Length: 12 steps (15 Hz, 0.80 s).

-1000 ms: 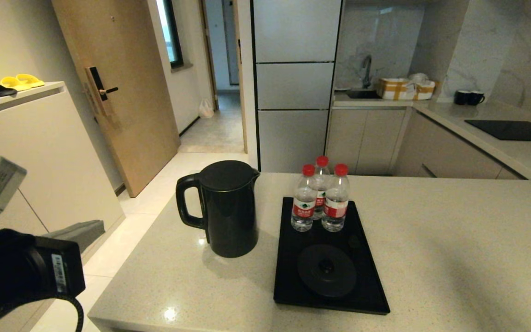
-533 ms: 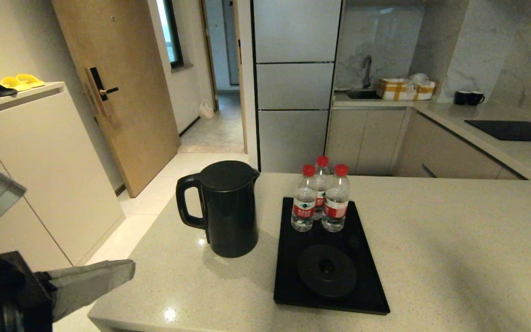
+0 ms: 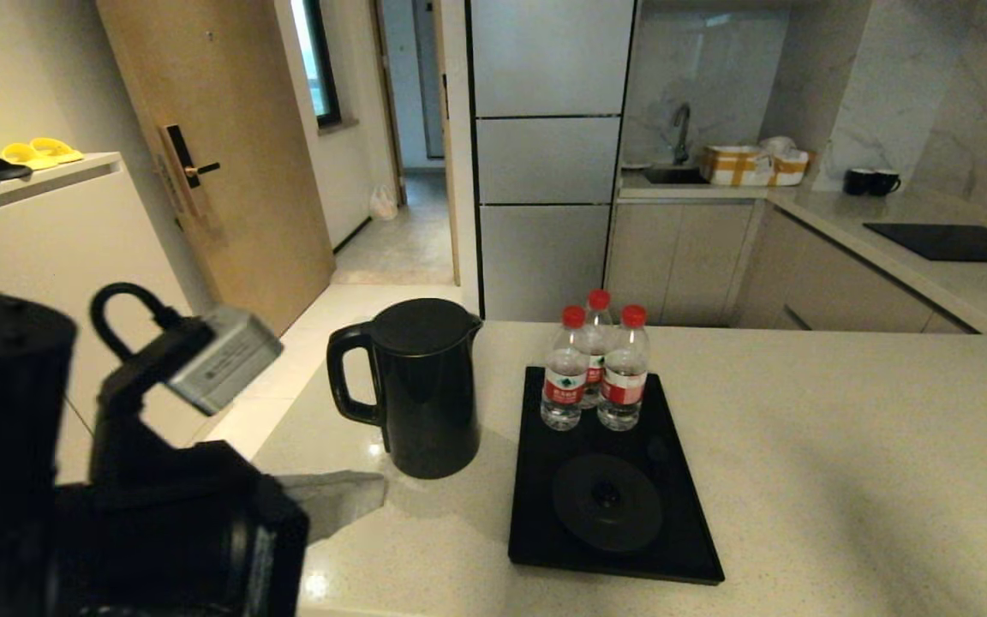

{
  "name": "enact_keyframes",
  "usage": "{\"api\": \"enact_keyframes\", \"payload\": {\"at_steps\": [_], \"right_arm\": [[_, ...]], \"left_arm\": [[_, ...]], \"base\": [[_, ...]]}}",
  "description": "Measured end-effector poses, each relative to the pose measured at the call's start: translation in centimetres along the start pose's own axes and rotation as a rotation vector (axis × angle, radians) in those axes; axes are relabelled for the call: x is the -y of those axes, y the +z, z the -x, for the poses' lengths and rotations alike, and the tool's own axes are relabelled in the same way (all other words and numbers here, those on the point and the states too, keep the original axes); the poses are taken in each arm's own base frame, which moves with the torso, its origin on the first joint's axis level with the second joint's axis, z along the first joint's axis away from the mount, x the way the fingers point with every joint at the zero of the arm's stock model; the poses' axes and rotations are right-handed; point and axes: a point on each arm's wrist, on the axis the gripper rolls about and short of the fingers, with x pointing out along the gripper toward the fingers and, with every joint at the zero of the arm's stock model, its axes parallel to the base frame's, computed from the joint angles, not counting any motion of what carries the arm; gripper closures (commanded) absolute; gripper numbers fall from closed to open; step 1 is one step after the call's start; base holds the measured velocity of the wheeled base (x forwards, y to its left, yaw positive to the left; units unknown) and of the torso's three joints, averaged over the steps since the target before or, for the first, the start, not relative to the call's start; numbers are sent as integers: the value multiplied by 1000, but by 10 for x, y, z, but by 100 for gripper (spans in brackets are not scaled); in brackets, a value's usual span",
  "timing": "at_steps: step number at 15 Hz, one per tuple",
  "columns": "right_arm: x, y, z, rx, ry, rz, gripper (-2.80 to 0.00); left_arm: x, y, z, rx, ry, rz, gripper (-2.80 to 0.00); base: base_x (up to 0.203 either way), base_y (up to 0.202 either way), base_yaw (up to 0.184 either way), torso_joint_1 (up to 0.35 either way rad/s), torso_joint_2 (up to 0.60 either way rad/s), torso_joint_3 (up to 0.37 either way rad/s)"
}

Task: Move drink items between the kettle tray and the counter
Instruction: Return the kettle to its original position

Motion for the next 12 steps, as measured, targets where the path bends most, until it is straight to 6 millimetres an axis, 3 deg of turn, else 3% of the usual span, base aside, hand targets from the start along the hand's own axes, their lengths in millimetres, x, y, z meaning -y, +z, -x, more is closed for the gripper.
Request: {"api": "enact_keyframes", "payload": {"at_steps": [5,9,12], "right_arm": [[0,0,0,0,2,0,0],[0,0,0,0,0,0,0],[0,0,0,0,1,0,0]], "left_arm": [[6,20,-78,-20,105,-6,0],[12,45,-152,59,336,18,0],[15,52,-195,106,488,15,0]], "base": [[0,0,0,0,0,0],[0,0,0,0,0,0],[0,0,0,0,0,0]]}}
